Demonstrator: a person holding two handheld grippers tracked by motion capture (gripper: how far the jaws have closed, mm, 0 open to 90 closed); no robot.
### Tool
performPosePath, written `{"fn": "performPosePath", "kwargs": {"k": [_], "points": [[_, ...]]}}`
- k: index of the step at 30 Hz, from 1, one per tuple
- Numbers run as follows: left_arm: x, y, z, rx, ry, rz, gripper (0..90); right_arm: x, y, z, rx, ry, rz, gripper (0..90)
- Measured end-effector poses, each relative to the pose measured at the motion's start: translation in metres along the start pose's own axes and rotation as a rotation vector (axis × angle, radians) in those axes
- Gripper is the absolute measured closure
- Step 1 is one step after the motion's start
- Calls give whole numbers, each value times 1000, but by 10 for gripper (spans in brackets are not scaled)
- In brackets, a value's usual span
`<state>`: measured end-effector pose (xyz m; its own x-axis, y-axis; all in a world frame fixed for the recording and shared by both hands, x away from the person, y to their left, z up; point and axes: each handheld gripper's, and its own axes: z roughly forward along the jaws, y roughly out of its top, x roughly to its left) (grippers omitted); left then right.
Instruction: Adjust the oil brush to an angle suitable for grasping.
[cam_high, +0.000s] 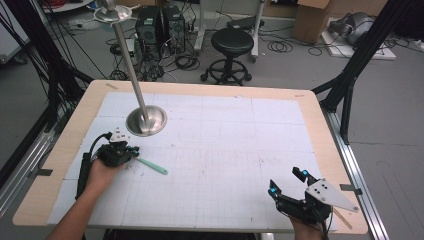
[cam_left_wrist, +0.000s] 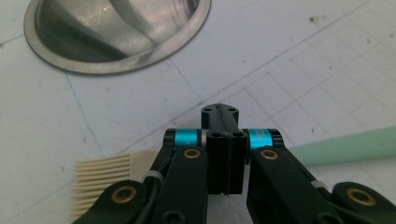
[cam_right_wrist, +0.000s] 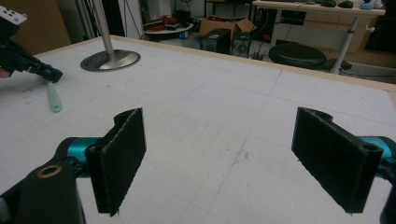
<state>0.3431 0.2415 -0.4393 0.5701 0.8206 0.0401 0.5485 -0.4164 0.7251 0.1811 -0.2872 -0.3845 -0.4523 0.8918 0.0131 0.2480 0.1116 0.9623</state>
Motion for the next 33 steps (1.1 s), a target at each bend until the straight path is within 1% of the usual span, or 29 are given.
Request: {"fn": "performPosePath", "kwargs": {"k": [4,7,9,11,14,17,19,20,24,28,33], "points": [[0,-4,-5,6,-3,3,896,0,0,0,5,1,-4,167],[-3,-7,-10,14,-3,19,896,1,0,0,-3,0,3,167],[-4,-11,-13,5,-5,23,896,1,0,0,-2,0,5,167],[-4,-16,-17,-1,-13,16,896,1,0,-1,-3,-2,3,167],[-7,-22,-24,-5,-20,30,896,1,0,0,-2,-2,3,166],[-10,-30,-32,-12,-28,30,896,1,0,0,5,1,6,167],[-11,-32,-34,-13,-29,32,896,1,0,0,4,2,3,166],[-14,-36,-37,-18,-36,30,896,1,0,0,5,0,7,167],[-19,-43,-44,-27,-50,28,895,1,0,0,2,0,8,166],[-28,-49,-50,-29,-72,44,895,1,0,0,2,-2,11,167],[-38,-53,-57,-25,-84,62,896,1,0,-1,1,-3,19,167]]}}
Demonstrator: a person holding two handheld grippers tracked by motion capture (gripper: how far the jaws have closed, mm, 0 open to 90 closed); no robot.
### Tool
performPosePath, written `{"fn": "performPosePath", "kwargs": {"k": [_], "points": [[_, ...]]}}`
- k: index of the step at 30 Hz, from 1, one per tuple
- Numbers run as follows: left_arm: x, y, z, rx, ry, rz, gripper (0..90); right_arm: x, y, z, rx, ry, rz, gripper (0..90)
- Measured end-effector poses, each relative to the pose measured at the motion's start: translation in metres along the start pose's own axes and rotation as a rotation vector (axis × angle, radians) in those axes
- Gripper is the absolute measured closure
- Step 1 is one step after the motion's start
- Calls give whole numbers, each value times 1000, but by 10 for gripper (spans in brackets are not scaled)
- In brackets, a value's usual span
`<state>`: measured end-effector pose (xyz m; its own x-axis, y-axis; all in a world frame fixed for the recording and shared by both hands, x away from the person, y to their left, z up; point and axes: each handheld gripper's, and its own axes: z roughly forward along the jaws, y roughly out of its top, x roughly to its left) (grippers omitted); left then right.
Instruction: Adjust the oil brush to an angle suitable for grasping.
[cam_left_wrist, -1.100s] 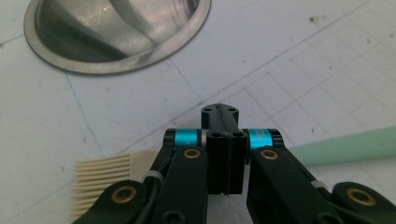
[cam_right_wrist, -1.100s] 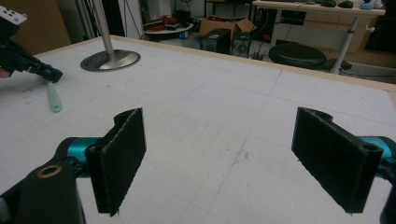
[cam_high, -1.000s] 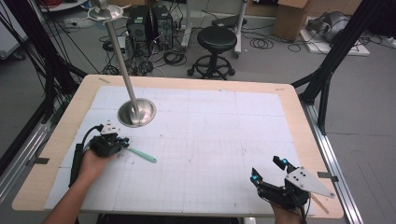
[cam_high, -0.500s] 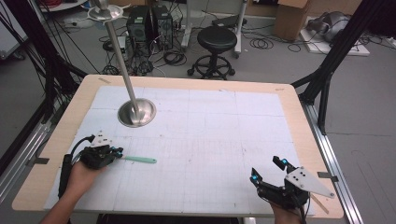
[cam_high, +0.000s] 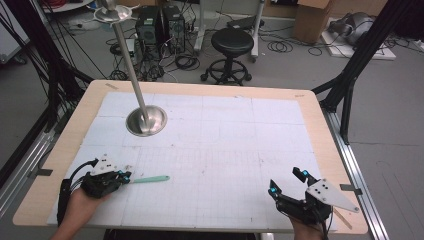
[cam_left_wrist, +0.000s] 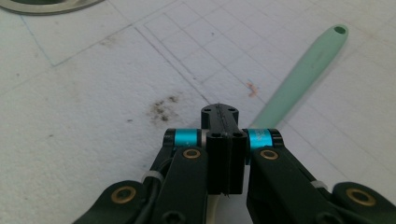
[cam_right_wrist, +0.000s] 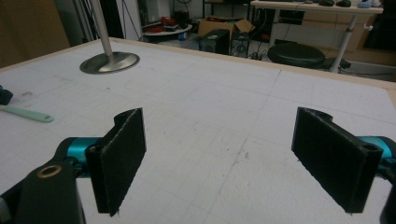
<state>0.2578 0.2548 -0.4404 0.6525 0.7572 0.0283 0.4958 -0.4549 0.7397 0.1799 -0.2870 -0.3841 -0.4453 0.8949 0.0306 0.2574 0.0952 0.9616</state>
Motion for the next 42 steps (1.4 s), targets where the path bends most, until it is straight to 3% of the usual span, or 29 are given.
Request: {"fn": "performPosePath", "kwargs": {"k": [2,4,7,8,9,13,20,24,30,35,38,39,42], "points": [[-2,0,-1,-7,-4,1,895,-1,0,0,-3,-2,0,167],[-12,4,-4,-63,-31,13,893,-1,0,0,-2,-3,0,167],[-27,13,-2,-108,-92,36,882,-1,0,0,1,0,-2,167],[-27,13,-2,-108,-92,36,882,-1,0,0,-1,0,-3,167],[-39,20,2,-120,-144,55,882,0,0,0,-4,0,0,167],[-57,28,16,-122,-180,83,884,-1,0,0,-3,-1,1,167],[-68,30,34,-95,-210,95,888,-1,0,0,-3,-1,1,167],[-71,33,44,-61,-184,112,888,-1,0,0,-3,-1,2,167],[-69,41,51,-55,-143,100,895,-1,0,0,2,0,3,167],[-63,49,61,-55,-78,62,895,-1,-1,0,-1,0,-1,167],[-58,51,63,-61,-60,26,895,-2,-1,0,-1,0,-1,167],[-54,52,66,-68,-43,-11,895,-2,-1,0,-1,1,0,167],[-49,53,69,-76,-15,-38,895,-2,-1,0,0,0,-1,167]]}}
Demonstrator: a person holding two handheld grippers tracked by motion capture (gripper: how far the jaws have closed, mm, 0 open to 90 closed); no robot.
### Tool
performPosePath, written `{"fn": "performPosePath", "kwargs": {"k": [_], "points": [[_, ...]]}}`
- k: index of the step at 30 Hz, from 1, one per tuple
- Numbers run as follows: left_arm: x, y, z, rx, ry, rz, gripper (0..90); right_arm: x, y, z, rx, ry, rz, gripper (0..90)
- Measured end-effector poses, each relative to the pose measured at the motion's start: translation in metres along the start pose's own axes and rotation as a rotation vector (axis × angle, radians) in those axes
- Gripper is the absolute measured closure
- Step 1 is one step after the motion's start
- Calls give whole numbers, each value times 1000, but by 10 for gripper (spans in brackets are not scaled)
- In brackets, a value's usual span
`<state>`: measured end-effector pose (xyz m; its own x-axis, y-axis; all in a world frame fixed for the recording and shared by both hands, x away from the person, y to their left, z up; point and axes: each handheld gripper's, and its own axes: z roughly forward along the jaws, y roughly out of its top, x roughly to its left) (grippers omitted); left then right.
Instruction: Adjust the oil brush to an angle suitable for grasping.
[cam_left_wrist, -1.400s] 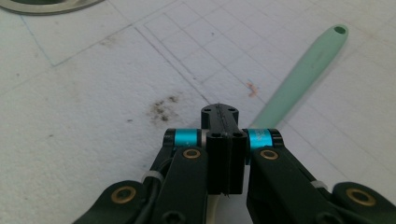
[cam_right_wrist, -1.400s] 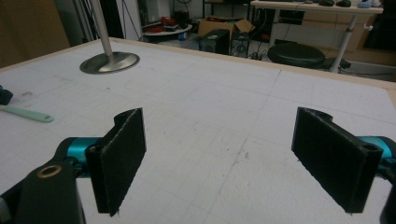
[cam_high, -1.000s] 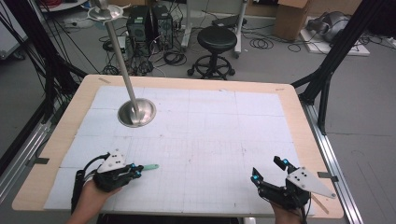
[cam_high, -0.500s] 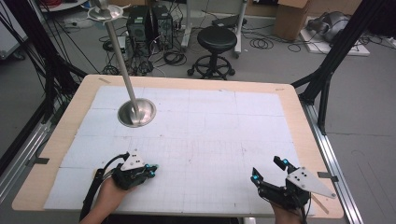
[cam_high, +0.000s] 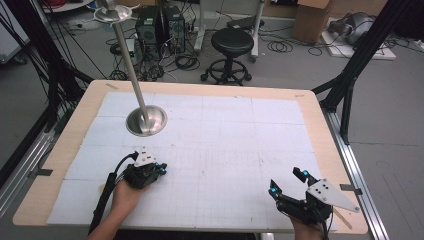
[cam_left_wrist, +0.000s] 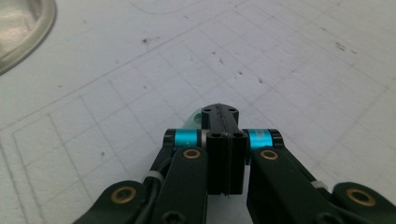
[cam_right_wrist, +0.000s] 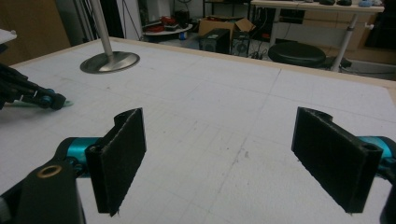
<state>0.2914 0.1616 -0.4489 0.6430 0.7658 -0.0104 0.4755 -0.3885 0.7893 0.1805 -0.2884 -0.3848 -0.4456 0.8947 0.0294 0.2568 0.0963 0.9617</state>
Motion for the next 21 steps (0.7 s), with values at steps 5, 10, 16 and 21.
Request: {"fn": "performPosePath", "kwargs": {"k": [5,10,16,21], "points": [[7,1,2,-8,42,-20,895,0,0,0,2,2,0,168],[14,3,4,-11,89,-74,895,0,0,0,6,4,1,168],[21,3,-11,-80,57,-85,794,-1,0,-1,-1,3,1,169],[34,-3,-45,-210,-6,-99,698,-1,0,-1,0,-1,7,169]]}}
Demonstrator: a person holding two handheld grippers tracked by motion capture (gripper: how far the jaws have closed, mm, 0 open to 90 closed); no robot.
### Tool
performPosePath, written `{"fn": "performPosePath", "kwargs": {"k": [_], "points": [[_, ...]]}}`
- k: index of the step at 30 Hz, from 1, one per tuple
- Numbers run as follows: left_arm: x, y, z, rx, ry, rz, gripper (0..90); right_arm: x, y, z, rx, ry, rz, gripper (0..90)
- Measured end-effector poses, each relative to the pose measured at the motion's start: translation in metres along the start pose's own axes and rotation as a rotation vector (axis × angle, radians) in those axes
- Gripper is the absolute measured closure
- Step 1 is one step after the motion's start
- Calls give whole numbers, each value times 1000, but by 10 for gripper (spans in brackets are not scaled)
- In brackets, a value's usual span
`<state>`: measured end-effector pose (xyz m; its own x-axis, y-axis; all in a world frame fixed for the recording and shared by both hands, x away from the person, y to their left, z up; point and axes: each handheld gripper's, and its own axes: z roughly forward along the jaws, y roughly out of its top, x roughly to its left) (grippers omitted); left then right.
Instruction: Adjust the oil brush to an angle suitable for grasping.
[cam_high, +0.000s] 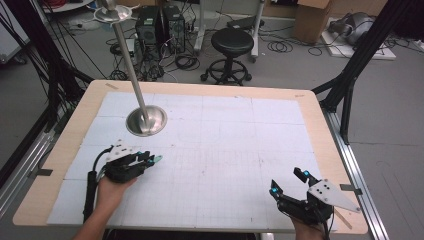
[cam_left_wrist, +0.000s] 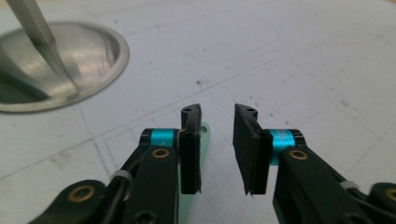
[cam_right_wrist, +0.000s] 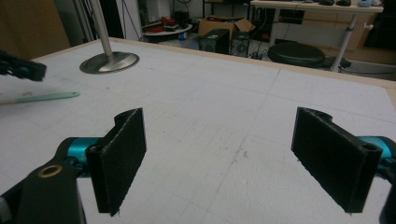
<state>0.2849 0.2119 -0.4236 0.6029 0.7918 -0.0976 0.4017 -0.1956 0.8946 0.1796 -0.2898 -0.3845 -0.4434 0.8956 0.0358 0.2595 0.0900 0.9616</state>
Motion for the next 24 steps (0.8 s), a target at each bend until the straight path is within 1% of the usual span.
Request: {"fn": "performPosePath", "kwargs": {"k": [1,2,3,5,7,8,10,11,12,13,14,16,17,18,19,20,21,22,23,24], "points": [[0,0,0,0,0,0,684,0,0,0,2,2,-6,169],[5,-1,-13,-48,-20,-6,655,1,0,1,8,1,-12,169],[8,-1,-21,-72,-37,-14,626,1,0,2,6,3,-18,168],[12,-2,-30,-99,-64,-23,568,1,-1,3,19,5,-18,168],[13,-3,-40,-119,-80,-13,520,2,0,3,34,-10,-34,168],[14,-4,-45,-126,-87,-8,494,1,0,3,32,-13,-46,168],[15,-6,-54,-146,-103,-11,425,1,1,2,20,-16,-47,168],[15,-6,-54,-146,-103,-11,392,1,1,2,20,-16,-47,168],[16,-9,-63,-174,-118,-25,350,2,1,1,1,-23,-59,168],[16,-9,-63,-174,-118,-25,331,2,1,1,1,-23,-59,168],[16,-13,-71,-210,-137,-38,310,3,3,1,-6,-37,-70,167],[16,-15,-78,-238,-138,-34,270,5,4,0,-8,-44,-76,167],[16,-17,-81,-253,-134,-28,230,5,5,-1,-7,-51,-71,167],[16,-18,-84,-265,-134,-19,167,5,5,-1,-5,-55,-59,164],[16,-18,-87,-278,-133,-21,160,5,5,-1,-5,-55,-28,164],[17,-19,-90,-286,-135,-21,181,5,3,-1,-4,-44,11,164],[17,-20,-92,-291,-134,-24,188,4,2,-2,-2,-31,32,164],[18,-21,-93,-295,-131,-29,188,4,1,-3,-1,-17,43,164],[18,-21,-93,-295,-131,-29,187,4,1,-4,-5,-14,34,164],[18,-25,-97,-306,-142,-30,178,4,1,-5,-12,-22,22,164]]}}
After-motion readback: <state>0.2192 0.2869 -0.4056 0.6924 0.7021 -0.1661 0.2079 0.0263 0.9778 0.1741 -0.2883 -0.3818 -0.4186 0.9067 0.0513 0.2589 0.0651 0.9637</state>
